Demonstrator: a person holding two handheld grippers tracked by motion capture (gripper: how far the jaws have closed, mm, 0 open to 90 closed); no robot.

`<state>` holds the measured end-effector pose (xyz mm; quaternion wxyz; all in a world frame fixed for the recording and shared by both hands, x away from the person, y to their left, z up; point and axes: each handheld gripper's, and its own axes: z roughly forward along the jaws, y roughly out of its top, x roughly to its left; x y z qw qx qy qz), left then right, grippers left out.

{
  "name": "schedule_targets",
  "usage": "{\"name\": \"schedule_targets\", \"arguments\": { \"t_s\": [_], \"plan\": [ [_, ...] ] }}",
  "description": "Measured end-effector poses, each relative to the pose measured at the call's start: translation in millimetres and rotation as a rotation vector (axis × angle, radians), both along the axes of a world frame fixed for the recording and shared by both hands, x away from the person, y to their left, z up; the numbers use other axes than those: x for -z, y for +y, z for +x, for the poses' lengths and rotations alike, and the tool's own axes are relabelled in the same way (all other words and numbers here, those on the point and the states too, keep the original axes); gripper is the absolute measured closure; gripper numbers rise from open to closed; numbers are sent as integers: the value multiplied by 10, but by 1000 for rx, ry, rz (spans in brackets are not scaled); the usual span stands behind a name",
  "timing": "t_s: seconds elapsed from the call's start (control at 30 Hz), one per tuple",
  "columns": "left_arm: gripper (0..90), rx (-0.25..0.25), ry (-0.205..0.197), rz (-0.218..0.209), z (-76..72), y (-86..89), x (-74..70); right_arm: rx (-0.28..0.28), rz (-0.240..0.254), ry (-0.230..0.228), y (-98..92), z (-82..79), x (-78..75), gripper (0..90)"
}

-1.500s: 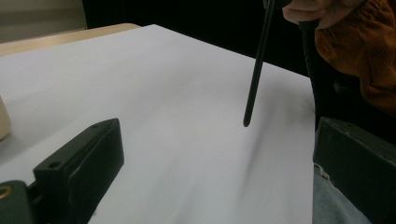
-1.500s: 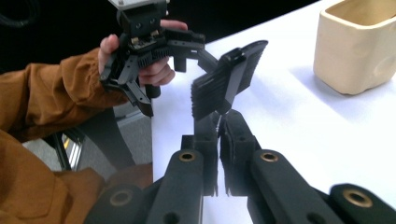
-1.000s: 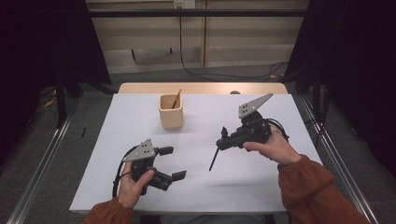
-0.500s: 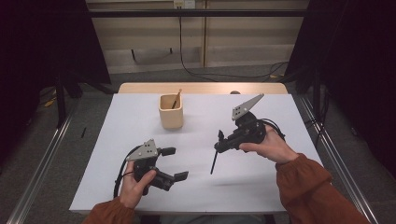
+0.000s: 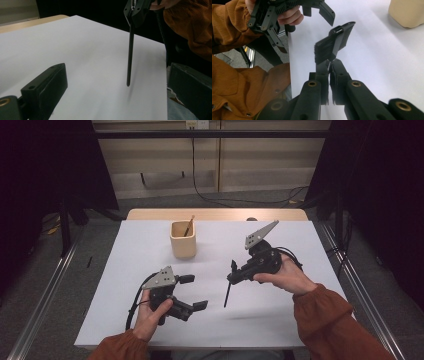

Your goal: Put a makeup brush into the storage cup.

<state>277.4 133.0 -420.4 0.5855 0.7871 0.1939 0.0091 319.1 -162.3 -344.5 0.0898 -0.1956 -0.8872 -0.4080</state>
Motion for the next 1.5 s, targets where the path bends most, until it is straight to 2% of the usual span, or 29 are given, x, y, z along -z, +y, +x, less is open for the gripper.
{"name": "schedule_targets", "arguments": {
  "t_s": [0.17, 0.23, 0.3, 0.4, 0.53, 0.63, 0.7, 0.87, 1.0, 1.1, 1.17, 1.4, 1.5],
  "plan": [
    [31, 0, -15, 8, 8, -53, 17, -6, 0, 1, 33, 6, 1, 855],
    [35, 22, -11, -4, 16, -84, 30, -11, 3, 3, 48, 7, 5, 855],
    [35, 21, 0, -19, 25, -108, 42, -10, 1, 3, 63, 7, 10, 855],
    [36, 18, -26, -21, 26, -171, 53, -15, 0, 3, 79, 17, 21, 854],
    [40, 44, -11, -21, 34, -277, 49, -17, -1, 3, 103, 15, 27, 855],
    [51, 37, -23, -6, 29, -351, 45, -18, -3, 1, 111, 17, 26, 855],
    [50, 41, -11, -16, 41, -390, 50, -10, -3, -7, 111, 16, 25, 855],
    [53, 47, -10, 13, 49, -501, 69, -15, -10, -3, 124, 13, 30, 855],
    [79, 45, -34, 57, 53, -547, 82, -11, -17, 2, 125, 17, 34, 855],
    [174, 49, -31, 63, 61, -568, 69, -14, -18, 0, 130, 18, 38, 855],
    [249, 53, -25, 44, 72, -577, 62, -10, -18, 1, 131, 16, 35, 855],
    [470, 62, -45, 81, 83, -585, 68, -7, -20, 1, 121, 19, 35, 855],
    [573, 62, -37, 67, 92, -572, 64, -6, -19, 1, 131, 17, 43, 855]
  ]
}}
